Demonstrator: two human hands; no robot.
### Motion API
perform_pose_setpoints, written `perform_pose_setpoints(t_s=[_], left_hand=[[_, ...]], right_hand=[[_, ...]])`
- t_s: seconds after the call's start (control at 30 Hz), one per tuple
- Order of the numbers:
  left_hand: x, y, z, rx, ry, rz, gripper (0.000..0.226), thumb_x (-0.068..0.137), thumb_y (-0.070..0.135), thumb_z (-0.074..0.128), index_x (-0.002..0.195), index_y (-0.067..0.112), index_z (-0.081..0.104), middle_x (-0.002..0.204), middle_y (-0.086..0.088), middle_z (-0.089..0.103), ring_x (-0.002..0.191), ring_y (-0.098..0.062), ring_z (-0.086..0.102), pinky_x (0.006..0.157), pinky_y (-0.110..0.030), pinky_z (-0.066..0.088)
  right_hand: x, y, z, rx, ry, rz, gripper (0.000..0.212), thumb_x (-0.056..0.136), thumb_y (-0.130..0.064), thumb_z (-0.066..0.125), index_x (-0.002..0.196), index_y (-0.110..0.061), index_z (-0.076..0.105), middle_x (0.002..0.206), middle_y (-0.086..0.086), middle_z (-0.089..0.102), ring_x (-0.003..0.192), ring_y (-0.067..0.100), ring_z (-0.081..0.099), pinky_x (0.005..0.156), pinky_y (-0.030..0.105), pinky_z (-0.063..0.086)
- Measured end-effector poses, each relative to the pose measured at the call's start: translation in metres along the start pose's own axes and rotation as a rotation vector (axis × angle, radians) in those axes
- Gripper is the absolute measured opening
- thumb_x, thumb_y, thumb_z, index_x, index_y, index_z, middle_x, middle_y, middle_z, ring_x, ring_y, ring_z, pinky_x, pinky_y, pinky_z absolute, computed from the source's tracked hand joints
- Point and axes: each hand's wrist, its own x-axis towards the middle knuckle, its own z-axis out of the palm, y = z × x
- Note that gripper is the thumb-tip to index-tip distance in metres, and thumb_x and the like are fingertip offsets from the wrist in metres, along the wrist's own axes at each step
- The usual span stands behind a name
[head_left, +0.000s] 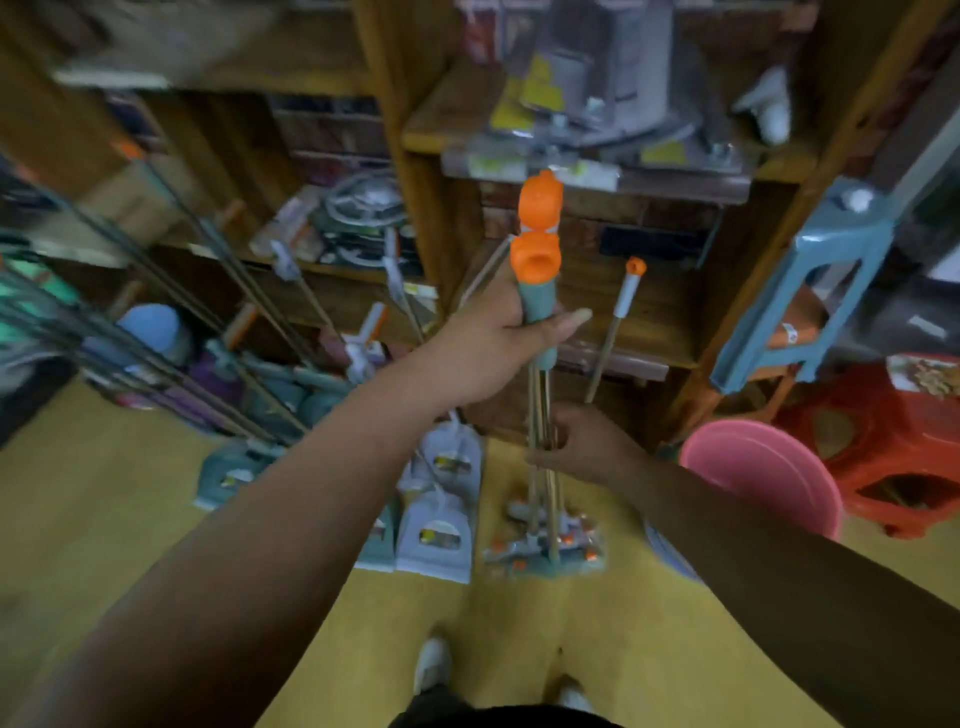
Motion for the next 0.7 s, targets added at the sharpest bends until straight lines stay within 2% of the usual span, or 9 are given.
perform_pose_setpoints(t_s=[0.03,0.13,0.27,0.33,0.4,0.47,0.53,0.6,0.7], left_hand=[[-0.009,0.01,-0.017,-0.026,0.042,0.009,0.028,0.1,0.022,0.06,0.116,0.002,0.049,0.094,-0.014,0.055,0.084,-0.014,0.057,0.081,-0.024,0.051],[-0.035,0.018,-0.065,-0.171,0.19,0.033,0.033,0.097,0.022,0.064,0.121,0.01,0.044,0.099,-0.01,0.062,0.094,-0.017,0.068,0.086,-0.032,0.057],[-0.079,-0.03,-0.112,-0.243,0.258,-0.086,0.058,0.082,0.041,0.075,0.128,0.021,0.046,0.122,-0.007,0.064,0.111,-0.02,0.066,0.09,-0.042,0.057],[-0.107,-0.074,-0.121,-0.205,0.201,-0.144,0.053,0.084,0.048,0.071,0.125,0.02,0.051,0.118,-0.001,0.065,0.112,-0.011,0.064,0.099,-0.046,0.054],[-0.135,-0.12,-0.128,-0.261,0.131,-0.218,0.026,0.098,0.031,0.059,0.123,0.029,0.049,0.112,0.012,0.062,0.104,0.012,0.06,0.095,-0.024,0.051],[-0.161,-0.154,-0.141,-0.32,0.142,-0.244,0.027,0.102,0.021,0.049,0.125,0.032,0.042,0.116,0.017,0.056,0.1,0.017,0.055,0.088,-0.007,0.046],[-0.182,-0.179,-0.156,-0.346,0.16,-0.274,0.031,0.098,0.028,0.047,0.129,0.028,0.043,0.114,0.019,0.056,0.102,0.013,0.054,0.091,-0.011,0.046],[-0.205,-0.212,-0.186,-0.399,0.218,-0.344,0.017,0.104,0.029,0.045,0.118,0.025,0.054,0.104,0.015,0.062,0.092,0.01,0.06,0.086,-0.016,0.049],[-0.231,-0.259,-0.243,-0.288,0.38,-0.407,0.036,0.102,0.041,0.041,0.08,0.019,0.059,0.073,0.007,0.058,0.065,-0.001,0.057,0.076,-0.03,0.046]], right_hand=[[0.002,-0.021,-0.003,-0.066,-0.006,-0.03,0.016,0.08,-0.04,0.073,0.083,-0.031,0.06,0.078,-0.008,0.064,0.075,0.008,0.063,0.066,0.03,0.049],[0.009,-0.079,0.001,-0.142,0.002,-0.107,0.025,0.079,-0.034,0.065,0.061,-0.022,0.053,0.057,-0.001,0.054,0.052,0.009,0.054,0.052,0.032,0.041],[0.035,-0.151,0.026,-0.192,0.017,-0.158,0.03,0.072,-0.04,0.056,0.064,-0.011,0.054,0.053,0.008,0.055,0.047,0.016,0.055,0.048,0.039,0.046],[0.046,-0.189,0.043,-0.237,0.015,-0.197,0.024,0.075,-0.04,0.056,0.072,-0.016,0.061,0.059,0.006,0.06,0.054,0.018,0.06,0.05,0.037,0.048],[0.055,-0.228,0.065,-0.202,-0.004,-0.236,0.017,0.079,-0.03,0.059,0.089,-0.017,0.065,0.072,0.003,0.065,0.066,0.018,0.063,0.057,0.032,0.049],[0.066,-0.265,0.095,-0.143,-0.035,-0.268,0.018,0.081,-0.024,0.06,0.098,-0.021,0.066,0.086,0.002,0.068,0.077,0.017,0.064,0.066,0.03,0.051],[0.076,-0.282,0.122,-0.167,-0.047,-0.209,0.011,0.083,-0.021,0.062,0.076,-0.03,0.061,0.072,-0.002,0.064,0.066,0.012,0.06,0.059,0.027,0.048],[0.092,-0.299,0.152,-0.175,0.012,-0.086,0.03,0.083,-0.023,0.064,0.058,-0.03,0.049,0.054,-0.004,0.052,0.052,0.008,0.052,0.051,0.027,0.041],[0.112,-0.321,0.172,-0.154,0.126,0.09,0.029,0.088,-0.033,0.063,0.068,-0.012,0.063,0.062,0.017,0.061,0.056,0.029,0.06,0.053,0.038,0.049]])
